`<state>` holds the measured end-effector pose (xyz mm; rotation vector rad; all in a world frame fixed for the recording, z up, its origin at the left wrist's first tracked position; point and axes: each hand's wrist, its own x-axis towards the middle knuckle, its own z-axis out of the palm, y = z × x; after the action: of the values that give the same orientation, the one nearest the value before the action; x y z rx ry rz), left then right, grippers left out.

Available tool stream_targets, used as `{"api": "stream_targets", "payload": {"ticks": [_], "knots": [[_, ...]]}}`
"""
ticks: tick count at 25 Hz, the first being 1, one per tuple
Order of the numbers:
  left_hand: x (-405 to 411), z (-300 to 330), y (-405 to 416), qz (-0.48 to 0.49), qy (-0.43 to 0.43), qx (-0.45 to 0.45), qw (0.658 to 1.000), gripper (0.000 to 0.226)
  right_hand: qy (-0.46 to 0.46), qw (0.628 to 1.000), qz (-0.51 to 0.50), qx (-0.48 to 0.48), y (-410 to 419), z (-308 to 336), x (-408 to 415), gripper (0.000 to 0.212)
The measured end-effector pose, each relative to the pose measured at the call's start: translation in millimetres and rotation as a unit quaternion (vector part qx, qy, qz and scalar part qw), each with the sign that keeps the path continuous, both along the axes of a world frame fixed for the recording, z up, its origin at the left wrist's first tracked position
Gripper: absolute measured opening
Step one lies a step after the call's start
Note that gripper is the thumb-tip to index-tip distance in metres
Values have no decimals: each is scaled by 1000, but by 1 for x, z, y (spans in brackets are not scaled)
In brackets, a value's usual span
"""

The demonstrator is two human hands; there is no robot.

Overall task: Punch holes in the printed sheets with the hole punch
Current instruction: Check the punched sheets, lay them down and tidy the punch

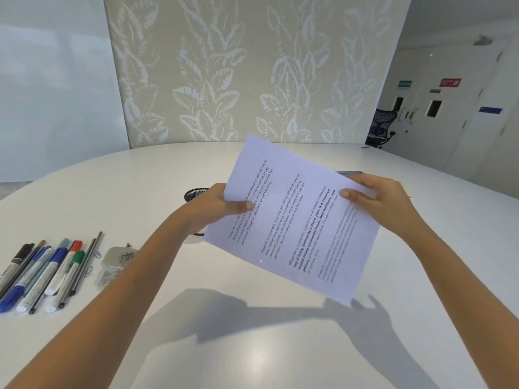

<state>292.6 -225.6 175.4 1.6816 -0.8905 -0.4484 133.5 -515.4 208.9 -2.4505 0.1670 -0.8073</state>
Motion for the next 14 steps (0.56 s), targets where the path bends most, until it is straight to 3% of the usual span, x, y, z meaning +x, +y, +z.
{"api": "stream_targets", "payload": {"ticks": [3,5,7,9,12,14], "knots": [[3,-4,-2,7,25,-13,1000,25,26,997,12,69,-9,-4,2,14],[8,-16,-9,76,21,-46,996,24,33,992,3,125,-21,-19,3,7],[12,-32,-24,200,-40,-31,979,33,37,980,-21,194,-33,-40,5,8],[11,-50,-45,263,-141,58,953,47,48,966,-53,250,-47,-67,8,8],[-8,-79,-83,148,-219,212,941,60,93,955,-125,253,-62,-106,14,7],[-22,-101,-104,58,-259,325,908,69,112,952,-153,240,-68,-124,14,7]]}}
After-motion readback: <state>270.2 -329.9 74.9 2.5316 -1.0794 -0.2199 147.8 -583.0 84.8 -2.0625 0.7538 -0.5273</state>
